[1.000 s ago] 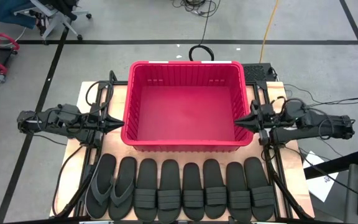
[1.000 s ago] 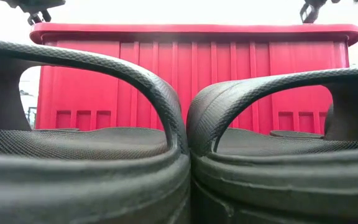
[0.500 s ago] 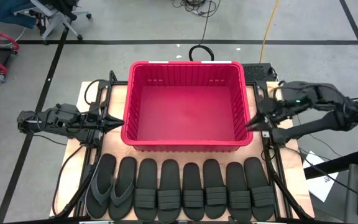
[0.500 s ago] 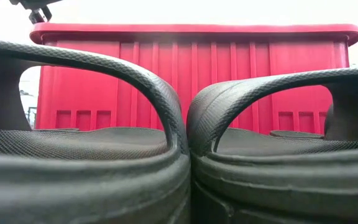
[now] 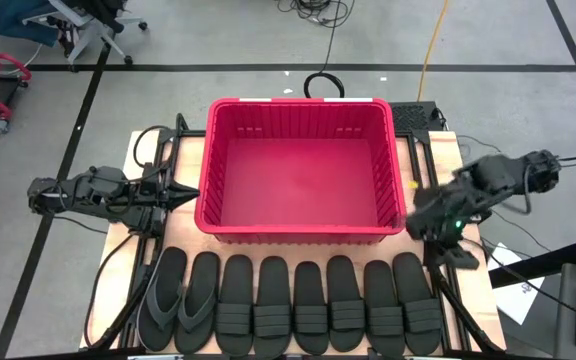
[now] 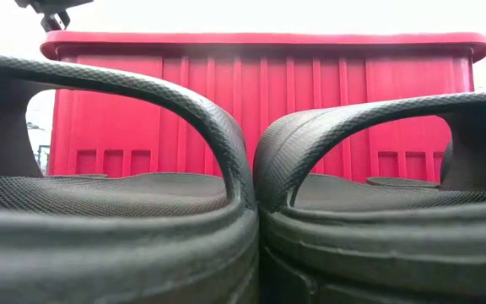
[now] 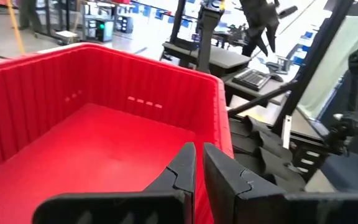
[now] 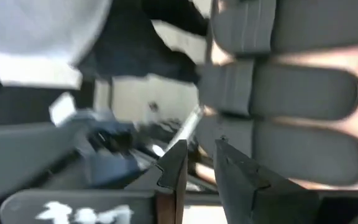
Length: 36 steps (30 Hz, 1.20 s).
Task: Pick and place slides into bin
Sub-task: Put the black slipper into the red bin
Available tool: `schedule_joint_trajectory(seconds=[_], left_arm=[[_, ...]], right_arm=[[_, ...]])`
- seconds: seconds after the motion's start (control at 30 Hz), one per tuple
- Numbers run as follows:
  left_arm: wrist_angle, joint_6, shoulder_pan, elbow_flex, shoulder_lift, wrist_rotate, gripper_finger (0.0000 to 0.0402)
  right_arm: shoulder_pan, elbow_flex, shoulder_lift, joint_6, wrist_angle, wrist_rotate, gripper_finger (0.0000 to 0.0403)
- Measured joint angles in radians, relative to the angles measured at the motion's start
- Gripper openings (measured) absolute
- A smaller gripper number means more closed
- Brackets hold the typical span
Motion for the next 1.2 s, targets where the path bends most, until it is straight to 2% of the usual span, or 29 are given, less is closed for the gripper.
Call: schedule_joint_trajectory(seconds=[0.1, 0.23, 0.47, 0.6, 0.8, 0.93, 1.07, 1.2], left_arm=[[-0.001, -0.004, 0.0, 0.0, 0.0, -0.009, 0.0026], [-0.001, -0.008, 0.0, 0.0, 0.0, -0.011, 0.0026], [-0.001, -0.059, 0.0, 0.0, 0.005, -0.014, 0.0026], [0.0, -0.089, 0.0, 0.0, 0.006, -0.015, 0.0026], [0.002, -0.093, 0.0, 0.0, 0.007, -0.019, 0.0026], [0.003, -0.09, 0.0, 0.0, 0.007, -0.021, 0.0026], [0.004, -0.088, 0.0, 0.0, 0.006, -0.021, 0.0026], [0.004, -0.077, 0.0, 0.0, 0.007, -0.022, 0.0026]], right_arm=[[0.054, -0.108, -0.026, -0.008, 0.012, 0.015, 0.0071], [0.107, -0.29, -0.073, 0.002, 0.091, -0.043, 0.0071], [0.137, -0.584, -0.167, 0.103, 0.402, -0.102, 0.008], [0.152, -0.684, -0.196, 0.155, 0.514, -0.13, 0.0116], [0.164, -0.806, -0.212, 0.152, 0.538, -0.174, 0.0201], [0.163, -0.895, -0.211, 0.177, 0.651, -0.176, 0.025], [0.165, -0.984, -0.211, 0.257, 0.802, -0.178, 0.0276], [0.187, -1.064, -0.209, 0.339, 0.977, -0.175, 0.028]])
